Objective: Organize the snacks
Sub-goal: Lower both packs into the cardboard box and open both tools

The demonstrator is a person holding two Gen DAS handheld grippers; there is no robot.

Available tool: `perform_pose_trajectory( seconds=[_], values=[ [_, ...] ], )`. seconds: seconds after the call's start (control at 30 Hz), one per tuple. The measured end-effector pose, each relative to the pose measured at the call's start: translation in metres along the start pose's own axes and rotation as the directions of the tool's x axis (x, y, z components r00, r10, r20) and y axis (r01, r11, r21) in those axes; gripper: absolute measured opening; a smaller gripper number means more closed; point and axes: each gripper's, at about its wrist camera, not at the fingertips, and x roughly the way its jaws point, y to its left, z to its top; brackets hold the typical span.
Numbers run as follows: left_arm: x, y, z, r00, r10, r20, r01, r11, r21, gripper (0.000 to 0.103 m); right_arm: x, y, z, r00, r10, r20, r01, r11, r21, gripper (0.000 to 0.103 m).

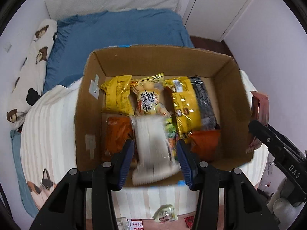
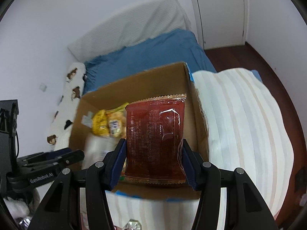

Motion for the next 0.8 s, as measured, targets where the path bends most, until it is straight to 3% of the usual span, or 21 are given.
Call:
perform_pose_trajectory(
  seconds=[0.17, 0.23, 0.33, 0.43, 0.5, 0.57, 0.8],
  values=[
    [0.037, 0.01, 0.021, 0.997, 0.012, -0.073, -0.013, 1.0, -0.013, 0.044, 0.044, -0.012, 0.015, 0.994, -0.055, -0.095, 0.056, 0.998, 0.008, 0.059],
    [0.052, 0.014, 0.023, 0.993, 0.021, -0.115, -0.024, 0.999, -0.029, 0.044, 0.059, -0.018, 0.016, 0.988, -0.073, -0.139, 0.079, 0.996, 0.034, 0.078],
    [0.065, 0.02, 0.02, 0.989, 0.001, -0.149, -0.01, 0.998, -0.061, 0.045, 0.066, -0.016, 0.015, 0.987, -0.077, -0.143, 0.081, 0.996, 0.025, 0.088],
    [0.067, 0.023, 0.014, 0.99, 0.001, -0.143, -0.011, 0.998, -0.069, 0.069, 0.069, -0.01, 0.013, 0.986, -0.073, -0.152, 0.076, 0.997, 0.017, 0.097],
    [0.066, 0.024, 0.009, 0.992, 0.0, -0.129, -0.009, 0.998, -0.07, 0.09, 0.069, -0.006, 0.011, 0.984, -0.081, -0.158, 0.084, 0.996, 0.012, 0.098],
    [0.063, 0.024, 0.004, 0.993, 0.005, -0.118, -0.013, 0.998, -0.068, 0.095, 0.071, -0.004, 0.008, 0.982, -0.084, -0.172, 0.086, 0.996, 0.006, 0.099],
    [0.037, 0.026, -0.012, 0.998, 0.041, -0.056, -0.044, 0.997, -0.063, 0.096, 0.064, 0.007, -0.005, 0.976, -0.124, -0.181, 0.12, 0.992, -0.032, 0.099]
  ],
)
